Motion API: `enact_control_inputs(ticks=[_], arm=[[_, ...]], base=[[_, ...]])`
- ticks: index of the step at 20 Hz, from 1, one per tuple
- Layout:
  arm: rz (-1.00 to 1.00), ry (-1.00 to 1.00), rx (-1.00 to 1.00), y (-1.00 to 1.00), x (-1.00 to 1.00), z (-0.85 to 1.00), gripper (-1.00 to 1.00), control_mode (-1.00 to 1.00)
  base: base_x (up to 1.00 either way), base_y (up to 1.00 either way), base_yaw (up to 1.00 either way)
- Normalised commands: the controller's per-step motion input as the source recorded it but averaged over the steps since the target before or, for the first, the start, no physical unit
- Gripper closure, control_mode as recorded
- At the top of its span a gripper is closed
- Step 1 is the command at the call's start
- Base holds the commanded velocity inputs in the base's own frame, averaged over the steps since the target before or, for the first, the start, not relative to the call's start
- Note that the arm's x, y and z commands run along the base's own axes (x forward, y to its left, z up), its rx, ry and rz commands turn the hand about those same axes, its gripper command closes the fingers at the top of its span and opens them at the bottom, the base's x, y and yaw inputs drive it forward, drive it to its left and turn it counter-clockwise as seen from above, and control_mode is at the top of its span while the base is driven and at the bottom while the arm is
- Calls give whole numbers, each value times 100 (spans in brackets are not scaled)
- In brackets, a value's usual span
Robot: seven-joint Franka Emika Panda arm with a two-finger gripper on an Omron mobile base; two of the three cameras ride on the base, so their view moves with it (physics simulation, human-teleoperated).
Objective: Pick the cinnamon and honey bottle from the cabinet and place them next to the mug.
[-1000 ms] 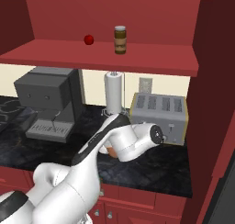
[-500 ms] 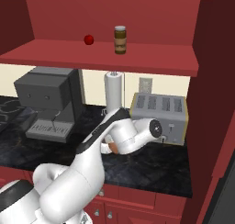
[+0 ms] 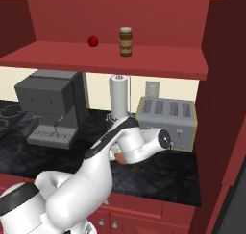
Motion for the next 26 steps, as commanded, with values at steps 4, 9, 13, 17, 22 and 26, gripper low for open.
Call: enact_control_inputs(ticks=[4, 9, 13, 17, 22, 26], arm=[[0, 0, 0, -5, 0, -21, 100, -100], [0, 0, 0, -9, 0, -21, 100, -100], [0, 0, 0, -10, 0, -20, 100, -100], [0, 0, 0, -4, 0, -17, 100, -100], [0, 0, 0, 0, 6, -4, 100, -100], [0, 0, 0, 0, 11, 0, 100, -100]], base=[[0, 0, 0], [0, 0, 0], [0, 0, 0], [0, 0, 0], [0, 0, 0], [0, 0, 0]])
